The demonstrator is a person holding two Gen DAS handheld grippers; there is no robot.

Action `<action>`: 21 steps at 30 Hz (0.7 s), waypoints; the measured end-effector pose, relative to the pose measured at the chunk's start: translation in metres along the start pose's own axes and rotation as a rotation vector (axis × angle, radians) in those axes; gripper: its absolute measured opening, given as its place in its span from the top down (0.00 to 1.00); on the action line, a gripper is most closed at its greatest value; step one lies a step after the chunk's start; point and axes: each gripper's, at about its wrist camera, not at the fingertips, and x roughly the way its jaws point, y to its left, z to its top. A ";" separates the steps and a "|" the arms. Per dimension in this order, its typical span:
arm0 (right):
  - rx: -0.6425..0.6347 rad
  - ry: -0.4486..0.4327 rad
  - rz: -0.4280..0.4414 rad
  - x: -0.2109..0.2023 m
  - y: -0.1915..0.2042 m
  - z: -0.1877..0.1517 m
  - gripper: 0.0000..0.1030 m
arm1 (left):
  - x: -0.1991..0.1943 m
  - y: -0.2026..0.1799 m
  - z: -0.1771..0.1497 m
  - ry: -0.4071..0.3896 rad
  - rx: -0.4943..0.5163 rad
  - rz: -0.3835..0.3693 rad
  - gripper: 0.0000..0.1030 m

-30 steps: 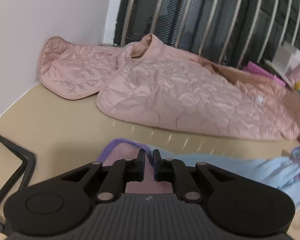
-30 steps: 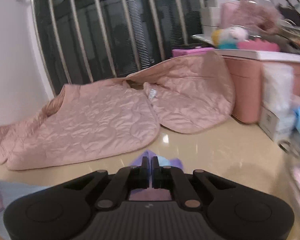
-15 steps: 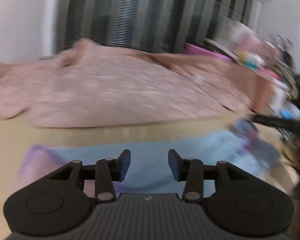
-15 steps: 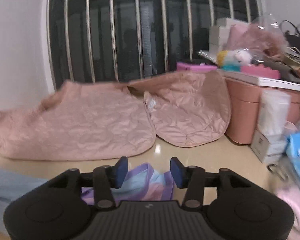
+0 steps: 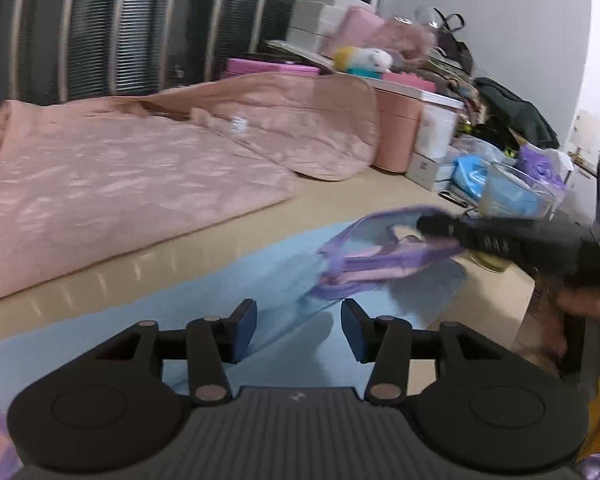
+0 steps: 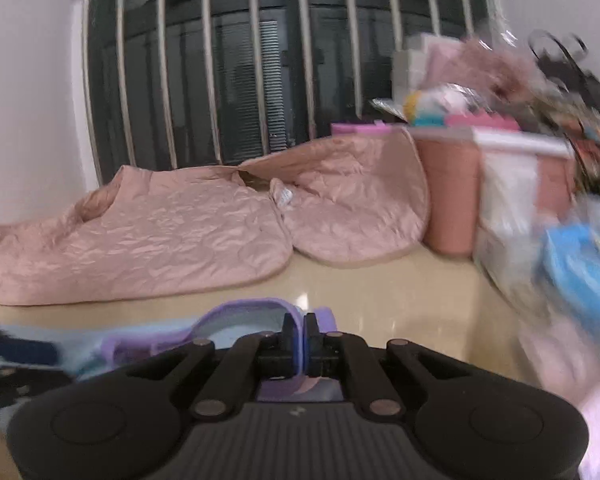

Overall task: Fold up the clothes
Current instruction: 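Grasp the purple-trimmed garment edge with the right tool while the left tool holds it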

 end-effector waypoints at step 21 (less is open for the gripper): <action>0.099 -0.009 0.077 -0.008 -0.023 -0.033 0.66 | -0.014 -0.034 -0.005 0.043 0.103 0.040 0.69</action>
